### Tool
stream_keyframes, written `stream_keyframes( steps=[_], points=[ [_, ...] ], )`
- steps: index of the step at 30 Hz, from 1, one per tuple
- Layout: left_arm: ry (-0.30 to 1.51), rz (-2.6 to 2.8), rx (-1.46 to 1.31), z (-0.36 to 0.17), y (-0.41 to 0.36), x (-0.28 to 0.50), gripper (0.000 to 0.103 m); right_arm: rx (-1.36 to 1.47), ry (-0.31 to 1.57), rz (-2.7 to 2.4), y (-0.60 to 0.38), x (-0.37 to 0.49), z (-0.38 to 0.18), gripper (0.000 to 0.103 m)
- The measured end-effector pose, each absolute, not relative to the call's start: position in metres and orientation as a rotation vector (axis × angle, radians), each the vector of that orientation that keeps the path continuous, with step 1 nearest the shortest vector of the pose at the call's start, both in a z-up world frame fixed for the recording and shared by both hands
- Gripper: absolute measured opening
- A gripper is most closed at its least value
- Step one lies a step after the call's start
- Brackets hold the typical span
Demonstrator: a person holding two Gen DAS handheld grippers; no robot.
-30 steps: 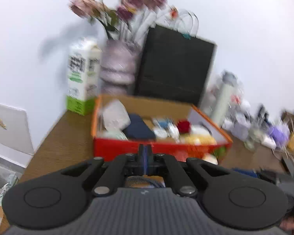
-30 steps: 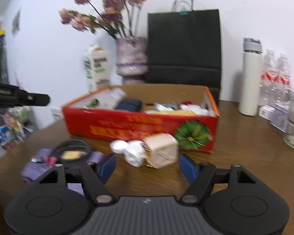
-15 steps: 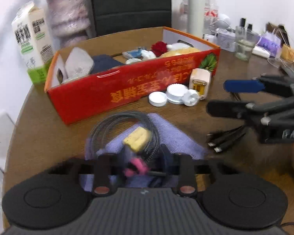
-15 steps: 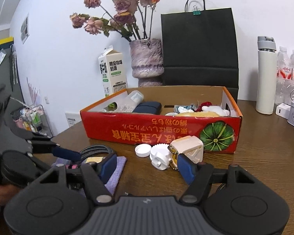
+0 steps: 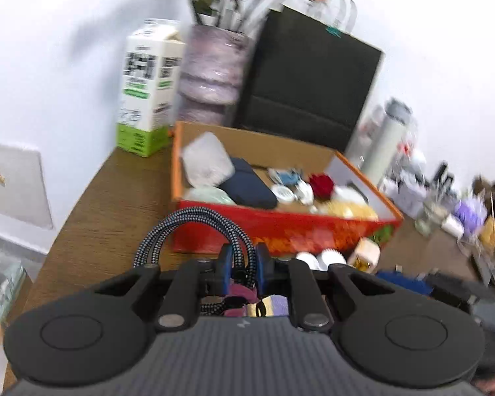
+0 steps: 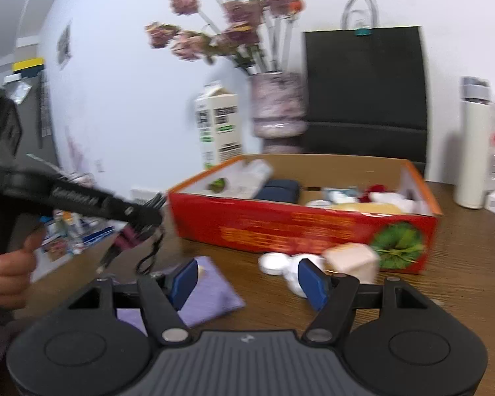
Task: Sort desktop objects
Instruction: 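Grasp the black braided cable with the left tool while the right tool grasps the yellow sponge, then carry the cable and sponge into the cardboard box while both tools open to release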
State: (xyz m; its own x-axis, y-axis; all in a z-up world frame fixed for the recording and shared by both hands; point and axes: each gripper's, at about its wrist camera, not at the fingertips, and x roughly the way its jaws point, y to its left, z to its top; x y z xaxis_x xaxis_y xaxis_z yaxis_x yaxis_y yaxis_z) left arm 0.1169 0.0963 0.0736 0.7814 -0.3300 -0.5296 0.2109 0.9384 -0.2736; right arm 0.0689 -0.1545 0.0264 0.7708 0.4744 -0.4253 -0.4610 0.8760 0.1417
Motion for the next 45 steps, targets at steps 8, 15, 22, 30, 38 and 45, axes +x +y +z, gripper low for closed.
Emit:
stream_keyframes(
  steps=[8, 15, 22, 30, 38, 45],
  points=[
    [0.596, -0.226, -0.25, 0.069, 0.11, 0.128, 0.015, -0.074, 0.626, 0.539, -0.072, 0.112, 0.006, 0.043],
    [0.588, -0.239, -0.207, 0.067, 0.101, 0.125, 0.015, -0.119, 0.543, 0.517, -0.071, 0.093, 0.016, 0.023],
    [0.494, -0.451, -0.171, 0.089, 0.048, 0.099, 0.015, -0.053, 0.329, 0.364, -0.146, 0.061, 0.07, 0.022],
    [0.424, -0.443, -0.012, 0.159, -0.015, 0.113, 0.016, 0.071, 0.194, 0.283, -0.217, 0.091, 0.121, 0.022],
    [0.513, -0.23, 0.005, 0.134, -0.04, 0.219, 0.016, 0.121, 0.272, 0.234, -0.236, 0.183, 0.139, 0.022],
    [0.672, -0.179, -0.071, 0.107, -0.022, 0.304, 0.008, 0.145, 0.478, 0.222, -0.238, 0.274, 0.102, 0.022]
  ],
)
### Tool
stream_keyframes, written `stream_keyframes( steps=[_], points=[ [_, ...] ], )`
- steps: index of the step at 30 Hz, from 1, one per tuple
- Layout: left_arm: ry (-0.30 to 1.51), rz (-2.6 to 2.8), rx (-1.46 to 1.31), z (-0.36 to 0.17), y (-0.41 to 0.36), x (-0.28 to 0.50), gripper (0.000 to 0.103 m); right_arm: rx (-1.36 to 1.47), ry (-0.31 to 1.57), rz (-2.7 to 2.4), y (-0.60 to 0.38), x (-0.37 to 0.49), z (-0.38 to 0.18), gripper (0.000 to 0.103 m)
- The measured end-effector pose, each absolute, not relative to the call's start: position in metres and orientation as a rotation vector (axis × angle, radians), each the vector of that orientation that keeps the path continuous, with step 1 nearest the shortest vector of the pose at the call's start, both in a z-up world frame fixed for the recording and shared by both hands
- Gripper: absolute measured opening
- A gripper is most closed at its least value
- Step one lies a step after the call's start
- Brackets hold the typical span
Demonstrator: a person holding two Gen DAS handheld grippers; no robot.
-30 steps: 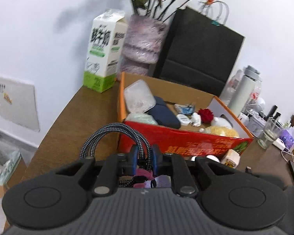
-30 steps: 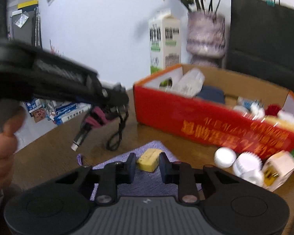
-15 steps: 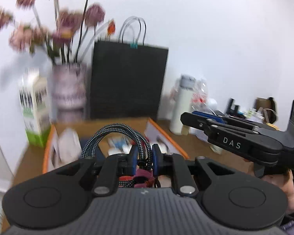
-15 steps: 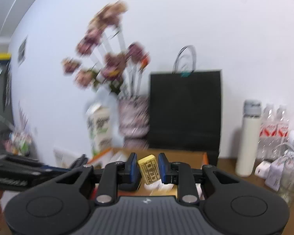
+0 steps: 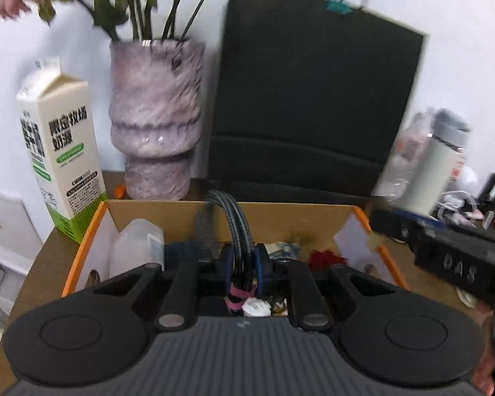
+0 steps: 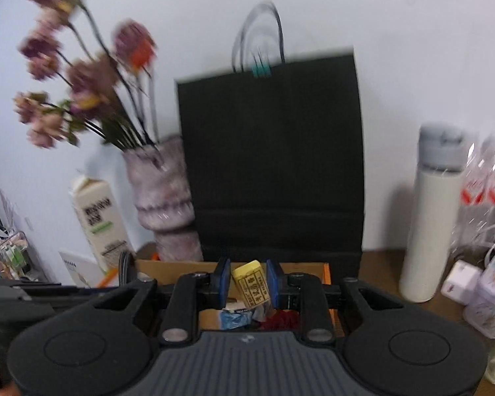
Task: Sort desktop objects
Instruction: 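Carry the cable and sponge into the cardboard box while both tools open to release, then withdraw both tools from the box back over the table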
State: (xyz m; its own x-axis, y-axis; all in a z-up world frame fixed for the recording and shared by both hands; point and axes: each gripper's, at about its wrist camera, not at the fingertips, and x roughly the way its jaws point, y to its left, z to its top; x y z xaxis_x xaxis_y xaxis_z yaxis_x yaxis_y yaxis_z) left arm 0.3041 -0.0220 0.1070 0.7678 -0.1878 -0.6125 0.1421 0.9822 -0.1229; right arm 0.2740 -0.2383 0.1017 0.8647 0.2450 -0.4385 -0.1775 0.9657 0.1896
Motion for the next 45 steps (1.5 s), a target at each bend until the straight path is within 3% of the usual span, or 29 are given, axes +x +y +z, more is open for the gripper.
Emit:
stream_keyframes(
  steps=[7, 9, 10, 12, 13, 15, 17, 19, 21, 33, 40, 45],
  points=[
    [0.678, -0.156, -0.089, 0.1, -0.021, 0.338, 0.01, 0.201, 0.545, 0.185, -0.24, 0.321, 0.068, 0.027],
    [0.708, -0.152, -0.037, 0.096, -0.022, 0.339, 0.015, 0.241, 0.558, 0.178, -0.241, 0.326, 0.061, 0.063],
    [0.712, -0.14, -0.033, 0.096, -0.02, 0.339, 0.018, 0.243, 0.561, 0.181, -0.241, 0.326, 0.061, 0.065],
    [0.704, -0.125, -0.057, 0.099, -0.015, 0.338, 0.047, 0.237, 0.548, 0.176, -0.241, 0.323, 0.063, 0.065],
    [0.698, -0.115, -0.069, 0.102, -0.012, 0.336, 0.055, 0.242, 0.539, 0.169, -0.242, 0.322, 0.065, 0.067],
    [0.676, -0.072, -0.054, 0.108, -0.011, 0.329, 0.081, 0.248, 0.533, 0.168, -0.241, 0.318, 0.072, 0.075],
    [0.657, -0.007, -0.027, 0.117, -0.013, 0.321, 0.103, 0.232, 0.524, 0.178, -0.241, 0.31, 0.082, 0.076],
    [0.641, -0.013, -0.064, 0.125, -0.009, 0.306, 0.103, 0.221, 0.514, 0.18, -0.24, 0.298, 0.094, 0.078],
    [0.679, -0.074, -0.107, 0.129, -0.004, 0.296, 0.103, 0.224, 0.502, 0.19, -0.24, 0.279, 0.102, 0.09],
    [0.71, -0.085, 0.05, 0.143, -0.01, 0.207, 0.103, 0.1, 0.557, 0.224, -0.221, 0.189, 0.121, 0.091],
    [0.693, -0.06, 0.133, 0.09, 0.007, 0.142, 0.103, 0.039, 0.566, 0.24, -0.216, 0.129, 0.074, 0.093],
    [0.74, -0.11, 0.099, 0.049, 0.021, 0.113, 0.103, 0.002, 0.592, 0.255, -0.214, 0.097, 0.033, 0.088]
  ],
)
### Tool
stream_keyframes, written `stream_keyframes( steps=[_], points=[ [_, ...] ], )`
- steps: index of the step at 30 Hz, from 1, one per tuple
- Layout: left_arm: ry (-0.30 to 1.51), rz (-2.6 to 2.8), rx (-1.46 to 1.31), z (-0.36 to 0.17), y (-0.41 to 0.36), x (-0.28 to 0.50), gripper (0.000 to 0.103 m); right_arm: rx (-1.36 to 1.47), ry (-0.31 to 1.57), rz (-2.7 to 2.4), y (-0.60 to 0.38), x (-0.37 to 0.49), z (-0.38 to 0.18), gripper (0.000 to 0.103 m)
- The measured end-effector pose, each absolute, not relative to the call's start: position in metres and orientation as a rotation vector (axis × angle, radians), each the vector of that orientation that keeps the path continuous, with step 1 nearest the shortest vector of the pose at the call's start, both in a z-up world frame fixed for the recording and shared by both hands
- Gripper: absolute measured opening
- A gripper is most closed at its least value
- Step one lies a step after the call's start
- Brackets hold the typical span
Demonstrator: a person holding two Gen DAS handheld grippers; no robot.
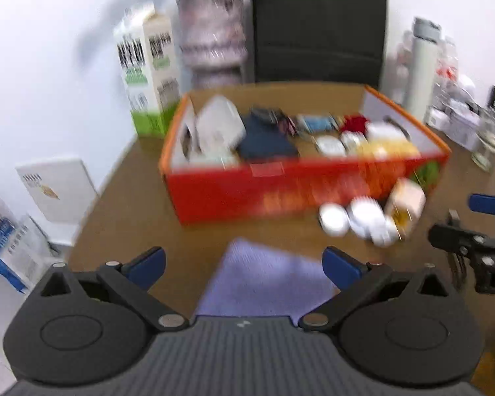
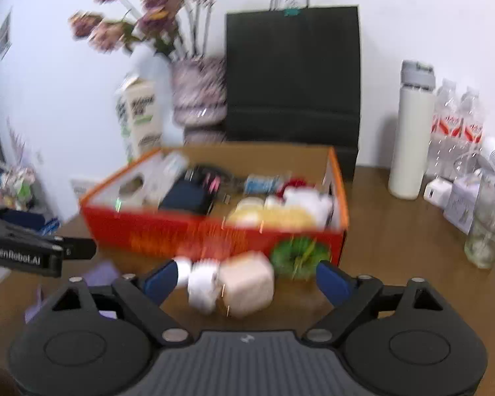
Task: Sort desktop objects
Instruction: 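Withdraw both tools from the box back over the table, then grasp the purple cloth with the left tool while the right tool grasps the black USB cable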
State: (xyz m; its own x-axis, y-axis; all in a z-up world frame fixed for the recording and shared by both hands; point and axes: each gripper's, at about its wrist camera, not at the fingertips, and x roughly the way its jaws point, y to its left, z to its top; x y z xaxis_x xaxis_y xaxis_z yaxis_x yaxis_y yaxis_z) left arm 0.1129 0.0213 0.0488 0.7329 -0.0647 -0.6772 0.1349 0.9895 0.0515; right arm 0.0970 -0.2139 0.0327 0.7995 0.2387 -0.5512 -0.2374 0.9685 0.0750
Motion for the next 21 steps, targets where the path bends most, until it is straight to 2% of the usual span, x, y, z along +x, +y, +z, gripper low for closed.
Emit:
stream_keyframes(
  steps=[5, 11, 16, 17, 18, 20, 21],
  points=[
    [0.662, -0.125, 0.15, 0.027, 0.012, 0.079, 0.103, 0.009, 0.595, 0.262, -0.212, 0.072, 0.007, 0.088],
    [0.586, -0.042, 0.237, 0.022, 0.005, 0.079, 0.103, 0.049, 0.575, 0.173, -0.23, 0.064, 0.001, 0.087],
    [0.665, 0.012, 0.208, 0.015, 0.016, 0.094, 0.103, 0.121, 0.594, 0.121, -0.25, 0.073, -0.003, 0.085],
    [0.678, 0.031, 0.2, 0.014, 0.019, 0.097, 0.103, 0.133, 0.597, 0.134, -0.251, 0.075, -0.005, 0.077],
    [0.685, 0.042, 0.192, 0.013, 0.021, 0.1, 0.103, 0.133, 0.603, 0.145, -0.25, 0.078, -0.007, 0.064],
    [0.7, 0.042, 0.175, 0.013, 0.023, 0.108, 0.103, 0.123, 0.623, 0.155, -0.248, 0.087, -0.009, 0.053],
    [0.708, 0.03, 0.168, 0.012, 0.024, 0.111, 0.103, 0.125, 0.628, 0.149, -0.247, 0.093, -0.009, 0.052]
  ],
)
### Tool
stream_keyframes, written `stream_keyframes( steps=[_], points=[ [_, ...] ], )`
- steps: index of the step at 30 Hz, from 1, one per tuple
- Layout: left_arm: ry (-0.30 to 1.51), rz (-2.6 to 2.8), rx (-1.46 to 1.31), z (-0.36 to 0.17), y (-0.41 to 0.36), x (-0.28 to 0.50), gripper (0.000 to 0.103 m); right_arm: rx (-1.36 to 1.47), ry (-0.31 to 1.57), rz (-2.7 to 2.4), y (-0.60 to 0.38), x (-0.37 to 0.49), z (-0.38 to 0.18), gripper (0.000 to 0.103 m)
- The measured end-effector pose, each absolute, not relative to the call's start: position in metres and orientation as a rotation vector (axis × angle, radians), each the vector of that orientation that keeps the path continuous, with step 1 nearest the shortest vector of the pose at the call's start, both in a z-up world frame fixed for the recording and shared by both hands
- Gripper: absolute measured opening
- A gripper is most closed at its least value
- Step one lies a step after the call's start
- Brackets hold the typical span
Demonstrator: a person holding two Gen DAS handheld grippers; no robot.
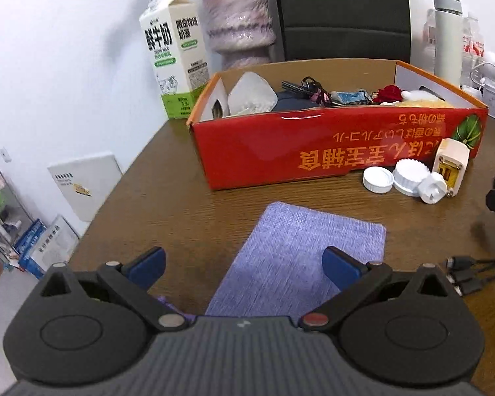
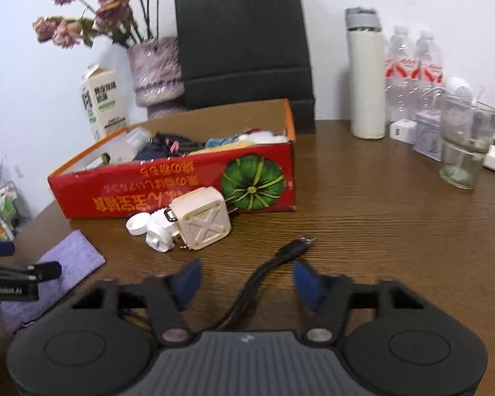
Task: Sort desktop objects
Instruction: 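Grasp the purple cloth with the left tool while the right tool grasps the black USB cable, then carry the cloth and USB cable into the cardboard box while both tools open to release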
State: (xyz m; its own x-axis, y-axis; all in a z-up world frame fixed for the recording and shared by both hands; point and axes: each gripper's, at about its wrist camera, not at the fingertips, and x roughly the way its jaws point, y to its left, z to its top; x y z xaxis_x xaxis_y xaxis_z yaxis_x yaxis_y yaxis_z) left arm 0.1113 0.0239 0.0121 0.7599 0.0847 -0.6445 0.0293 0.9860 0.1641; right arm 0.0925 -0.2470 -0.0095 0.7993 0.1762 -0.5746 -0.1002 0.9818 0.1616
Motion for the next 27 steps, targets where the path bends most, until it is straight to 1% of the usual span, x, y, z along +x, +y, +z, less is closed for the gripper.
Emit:
stream_keyframes(
  steps=[4, 5, 7, 8, 9, 10, 11, 12, 13, 14, 15, 18, 21, 24, 27],
  points=[
    [0.716, -0.023, 0.148, 0.01, 0.023, 0.115, 0.103, 0.093, 0.645, 0.102, -0.246, 0.107, -0.011, 0.051],
    [0.719, -0.039, 0.141, 0.01, 0.023, 0.115, 0.103, 0.081, 0.647, 0.098, -0.244, 0.108, -0.011, 0.049],
    [0.726, -0.065, 0.132, 0.009, 0.021, 0.114, 0.1, 0.042, 0.649, 0.101, -0.241, 0.108, -0.012, 0.034],
    [0.735, -0.082, 0.112, 0.01, 0.02, 0.112, 0.091, 0.031, 0.649, 0.106, -0.24, 0.107, -0.012, 0.024],
    [0.75, -0.1, 0.081, 0.011, 0.022, 0.112, 0.082, 0.029, 0.649, 0.116, -0.24, 0.107, -0.012, 0.019],
    [0.762, -0.117, 0.053, 0.013, 0.024, 0.112, 0.078, 0.024, 0.648, 0.125, -0.239, 0.106, -0.012, 0.017],
    [0.759, -0.131, 0.064, 0.014, 0.022, 0.11, 0.067, 0.019, 0.649, 0.13, -0.238, 0.105, -0.012, 0.012],
    [0.75, -0.151, 0.077, 0.015, 0.019, 0.106, 0.052, 0.014, 0.649, 0.133, -0.237, 0.104, -0.011, 0.008],
    [0.741, -0.175, 0.084, 0.016, 0.015, 0.102, 0.042, 0.007, 0.649, 0.14, -0.236, 0.103, -0.011, 0.007],
    [0.735, -0.199, 0.096, 0.017, 0.011, 0.098, 0.021, 0.004, 0.648, 0.147, -0.234, 0.102, -0.011, 0.007],
    [0.729, -0.216, 0.116, 0.017, 0.005, 0.094, 0.007, 0.007, 0.648, 0.156, -0.234, 0.1, -0.011, 0.006],
    [0.709, -0.215, 0.163, 0.016, -0.005, 0.085, 0.005, 0.029, 0.642, 0.18, -0.235, 0.095, -0.01, 0.006],
    [0.714, -0.214, 0.106, 0.019, 0.003, 0.083, 0.005, 0.047, 0.602, 0.18, -0.238, 0.086, -0.003, 0.006],
    [0.692, -0.222, 0.012, 0.036, 0.016, 0.077, 0.005, 0.099, 0.533, 0.192, -0.246, 0.075, 0.008, 0.006],
    [0.625, -0.256, -0.051, 0.063, 0.022, 0.064, 0.005, 0.159, 0.446, 0.227, -0.253, 0.061, 0.026, 0.005]
  ],
)
